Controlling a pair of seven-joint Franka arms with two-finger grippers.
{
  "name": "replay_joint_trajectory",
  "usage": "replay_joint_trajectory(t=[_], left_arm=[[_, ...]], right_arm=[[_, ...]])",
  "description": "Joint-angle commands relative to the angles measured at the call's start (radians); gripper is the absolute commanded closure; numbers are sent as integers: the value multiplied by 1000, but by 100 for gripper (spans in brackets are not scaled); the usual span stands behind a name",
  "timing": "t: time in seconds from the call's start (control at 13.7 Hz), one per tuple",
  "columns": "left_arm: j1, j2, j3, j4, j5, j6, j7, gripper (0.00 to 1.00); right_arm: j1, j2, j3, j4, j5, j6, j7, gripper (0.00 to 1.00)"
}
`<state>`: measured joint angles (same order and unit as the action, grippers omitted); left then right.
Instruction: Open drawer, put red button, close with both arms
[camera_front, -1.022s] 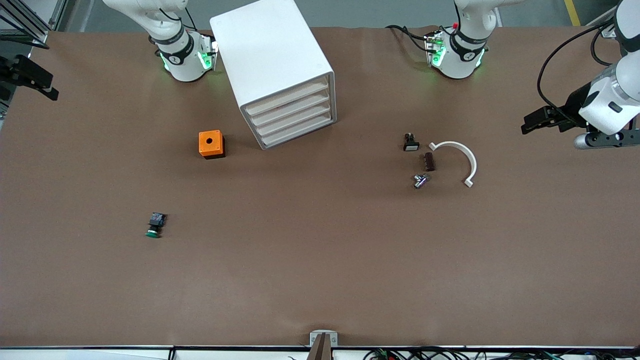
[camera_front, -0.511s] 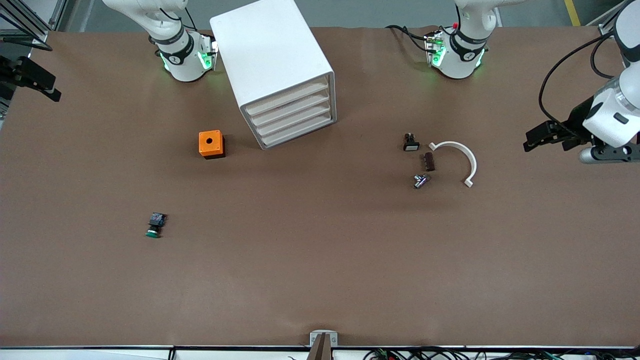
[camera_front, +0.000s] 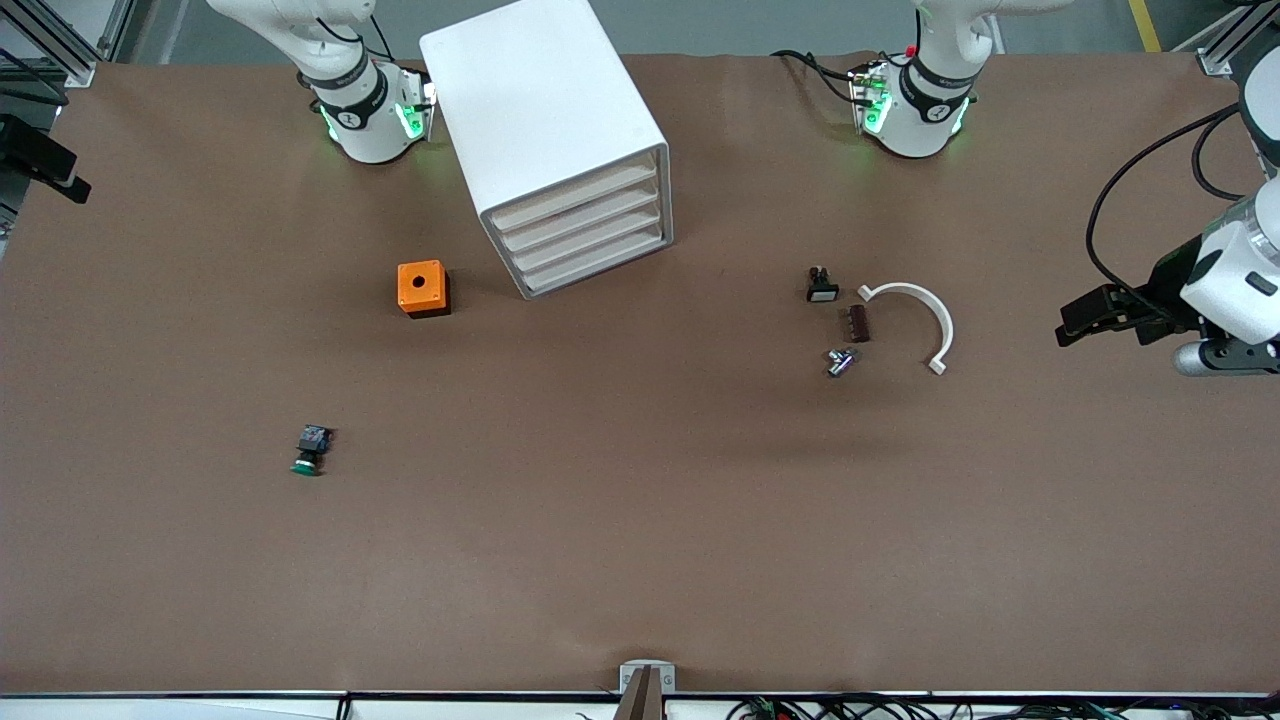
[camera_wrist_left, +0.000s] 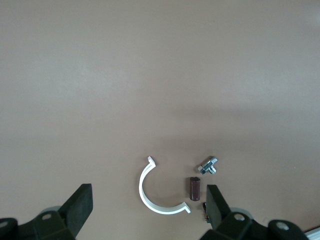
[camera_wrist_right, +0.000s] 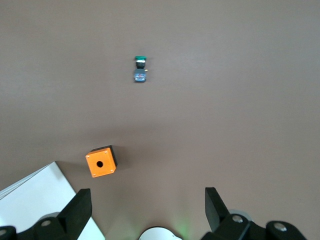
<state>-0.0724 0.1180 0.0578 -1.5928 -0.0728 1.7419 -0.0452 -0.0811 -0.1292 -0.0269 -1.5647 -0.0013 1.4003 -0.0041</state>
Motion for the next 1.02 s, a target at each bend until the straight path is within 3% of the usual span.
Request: replay_joint_trajectory(t=[0.0, 0.37, 0.95], left_arm=[[-15, 16, 28, 37, 19, -13, -5, 0], [37, 6, -38, 37, 22, -27, -7, 0], [39, 6, -42, 37, 25, -27, -38, 0]], right_arm=[[-14, -12, 9, -11, 27, -4, 13, 0], [-14, -10, 9, -9, 26, -1, -1, 0], [-11, -13, 12, -6, 11, 5, -2, 0]])
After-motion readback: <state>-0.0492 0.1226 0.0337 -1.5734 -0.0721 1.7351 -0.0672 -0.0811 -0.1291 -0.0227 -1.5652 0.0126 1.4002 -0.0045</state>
